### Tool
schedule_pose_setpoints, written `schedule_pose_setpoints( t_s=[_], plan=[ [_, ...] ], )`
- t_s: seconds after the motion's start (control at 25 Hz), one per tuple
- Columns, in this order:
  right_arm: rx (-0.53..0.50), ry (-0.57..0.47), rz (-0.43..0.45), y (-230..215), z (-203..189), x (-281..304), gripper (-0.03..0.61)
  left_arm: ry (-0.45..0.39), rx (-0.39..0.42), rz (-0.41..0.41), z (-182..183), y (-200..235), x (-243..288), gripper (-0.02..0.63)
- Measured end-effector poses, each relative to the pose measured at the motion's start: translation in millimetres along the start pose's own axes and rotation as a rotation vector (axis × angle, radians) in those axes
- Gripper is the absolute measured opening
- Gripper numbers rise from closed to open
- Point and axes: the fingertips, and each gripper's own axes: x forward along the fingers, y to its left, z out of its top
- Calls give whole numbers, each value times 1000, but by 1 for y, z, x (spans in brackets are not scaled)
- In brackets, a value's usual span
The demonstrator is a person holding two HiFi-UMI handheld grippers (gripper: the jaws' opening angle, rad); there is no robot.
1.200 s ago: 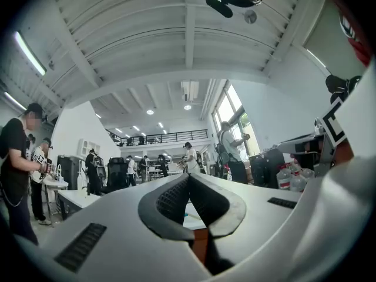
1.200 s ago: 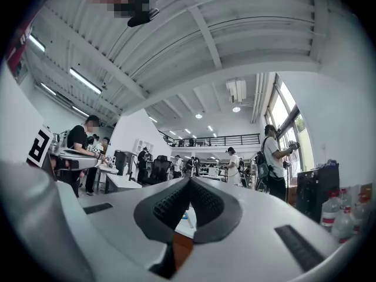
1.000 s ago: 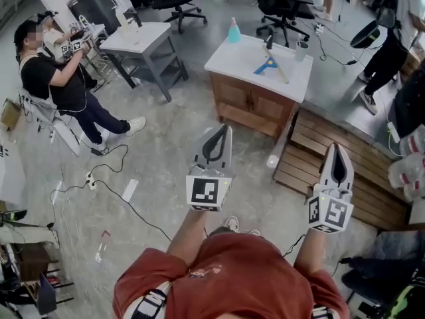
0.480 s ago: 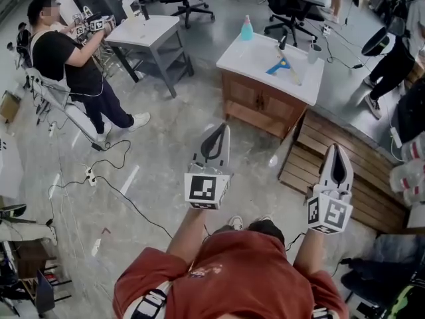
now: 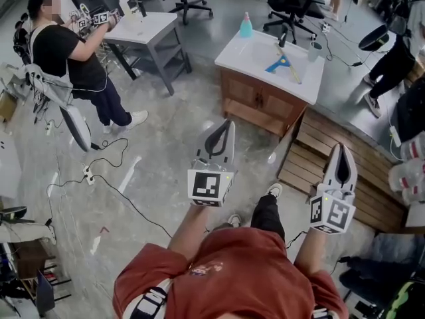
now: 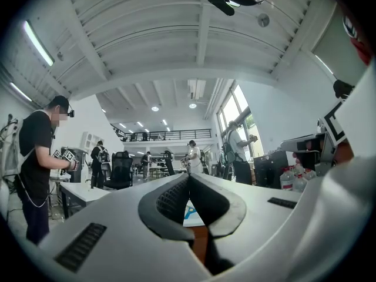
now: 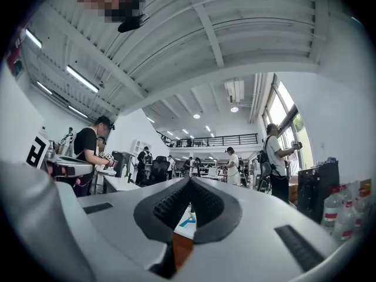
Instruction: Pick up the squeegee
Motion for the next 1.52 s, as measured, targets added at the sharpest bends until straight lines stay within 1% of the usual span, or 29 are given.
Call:
schedule_pose_setpoints(
  t_s=[0.08,0.24,0.44,0.56,0.8,0.92,1.12,1.28,1.4,1.52],
  plan=[
    [6,0,4,-4,-4,9,8,-6,8,-2,-2,-1,8,18],
    [28,-1,21,-18,-13,35,8,18,40,9,-11,-6,32,18],
    [73,18,52,-35,-44,74,8,42,75,37,-24,-10,67,18],
    [87,20,64,-49,-56,102,8,50,88,48,-30,-14,95,18],
    [106,22,76,-97,-74,174,8,50,112,61,-40,-31,175,18],
    [108,22,79,-119,-77,209,8,35,105,61,-37,-40,216,18],
    [105,28,89,-157,-78,258,8,38,100,54,-35,-57,278,18],
    [103,41,78,-196,-89,294,8,47,114,51,-44,-74,329,18],
    [105,52,67,-231,-102,324,8,64,93,33,-55,-93,374,18],
    [107,58,55,-264,-106,348,8,86,79,10,-61,-113,415,18]
  ],
)
